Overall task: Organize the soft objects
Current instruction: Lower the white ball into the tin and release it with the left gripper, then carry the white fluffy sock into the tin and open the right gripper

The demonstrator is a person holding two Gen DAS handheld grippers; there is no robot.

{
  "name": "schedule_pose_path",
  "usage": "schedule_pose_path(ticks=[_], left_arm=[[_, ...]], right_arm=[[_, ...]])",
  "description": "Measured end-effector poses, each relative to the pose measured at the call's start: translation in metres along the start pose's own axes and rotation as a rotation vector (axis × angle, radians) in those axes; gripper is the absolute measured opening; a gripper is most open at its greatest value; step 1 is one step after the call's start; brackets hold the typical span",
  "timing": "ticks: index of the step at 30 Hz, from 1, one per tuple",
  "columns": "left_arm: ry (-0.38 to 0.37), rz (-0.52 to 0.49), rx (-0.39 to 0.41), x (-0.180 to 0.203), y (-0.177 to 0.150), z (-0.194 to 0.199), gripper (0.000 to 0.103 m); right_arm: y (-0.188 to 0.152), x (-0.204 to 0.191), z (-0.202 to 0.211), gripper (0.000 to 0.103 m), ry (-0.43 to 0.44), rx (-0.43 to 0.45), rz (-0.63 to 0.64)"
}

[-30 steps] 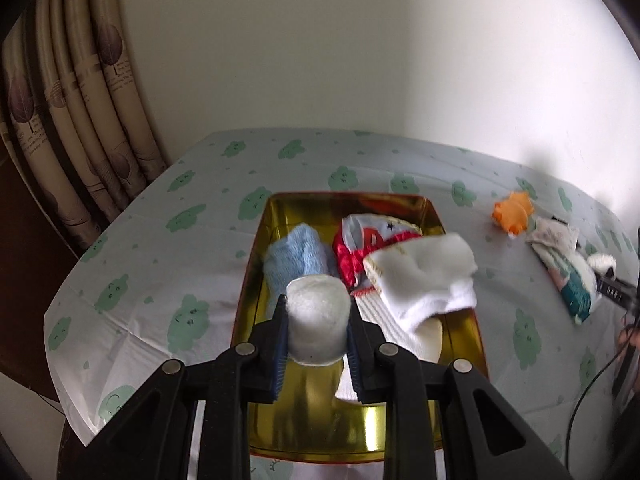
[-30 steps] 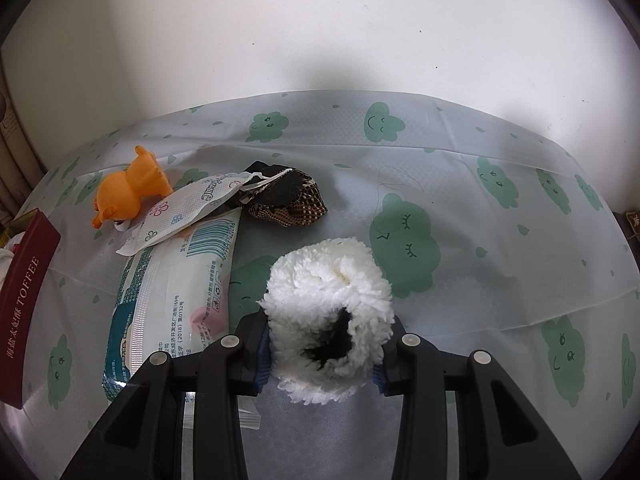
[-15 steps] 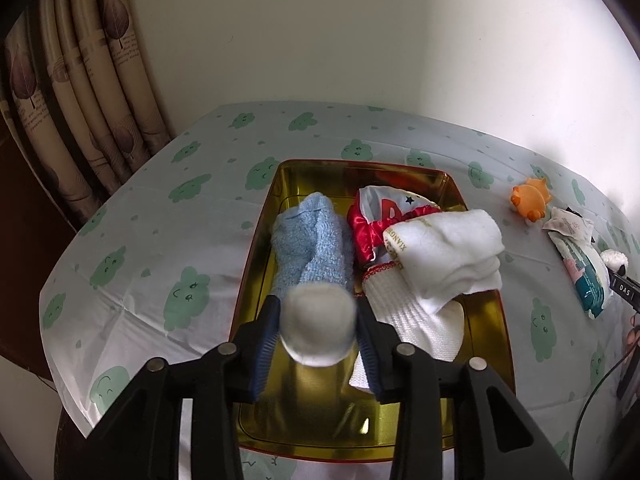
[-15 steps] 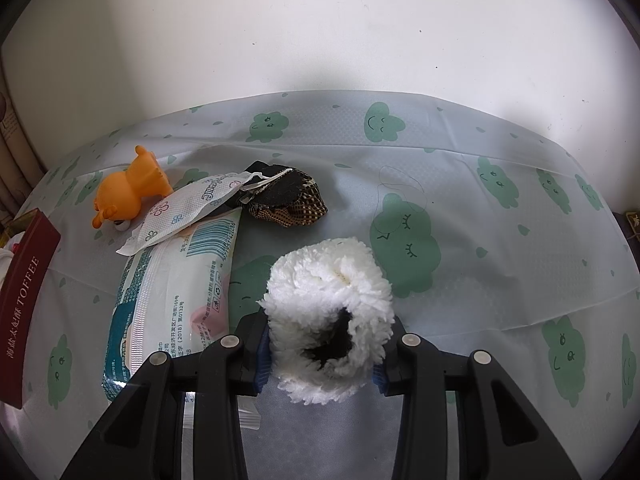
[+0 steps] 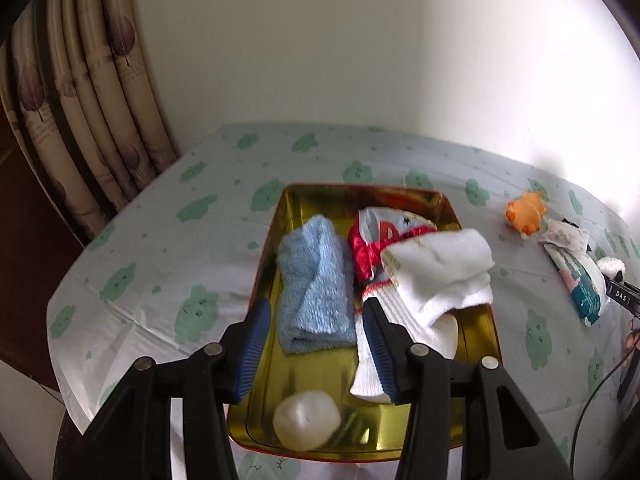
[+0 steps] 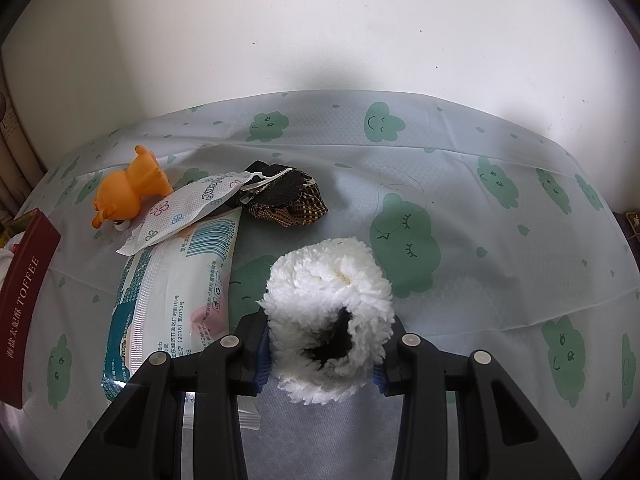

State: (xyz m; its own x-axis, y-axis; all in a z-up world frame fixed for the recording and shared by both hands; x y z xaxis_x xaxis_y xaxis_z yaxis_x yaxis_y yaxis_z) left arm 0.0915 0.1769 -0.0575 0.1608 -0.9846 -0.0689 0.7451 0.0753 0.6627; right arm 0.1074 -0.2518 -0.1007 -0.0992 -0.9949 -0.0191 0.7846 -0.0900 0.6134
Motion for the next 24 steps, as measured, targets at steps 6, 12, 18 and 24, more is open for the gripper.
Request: schedule_pose_path(ticks=[6, 12, 18, 24], left_arm=[[0.028, -0.011, 0.052, -0.002, 0.001, 0.007, 0.049], [0.012, 0.030, 0.074, -0.010, -0.004, 0.010, 0.049], [0.009, 0.037, 0.086, -0.017, -0.013, 0.011, 0.049], [0.020, 0.037, 0.129, -0.028, -0.019, 0.017, 0.049]], right_arm=[[0.000, 0.001, 0.000, 0.037, -0.001, 0.000, 0.001], [0.000, -0.002, 0.000, 0.036, -0.020, -0.002, 0.017], [0.000, -0.003, 0.001, 0.035, -0.031, -0.001, 0.023], [0.001, -0.002, 0.001, 0.033, -0.033, -0.004, 0.024]])
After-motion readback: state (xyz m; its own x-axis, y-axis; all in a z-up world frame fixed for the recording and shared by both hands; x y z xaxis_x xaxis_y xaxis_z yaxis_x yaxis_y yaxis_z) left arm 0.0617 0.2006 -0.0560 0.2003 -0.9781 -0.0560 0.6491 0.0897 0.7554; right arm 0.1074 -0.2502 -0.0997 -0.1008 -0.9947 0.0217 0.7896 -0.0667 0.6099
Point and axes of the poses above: each gripper's, at about its wrist camera, not at the fingertips, and z roughly against the way its jaws point, x to its right, y to its top, the point moved 3 cm from there along -z, roughly the way its jaws point
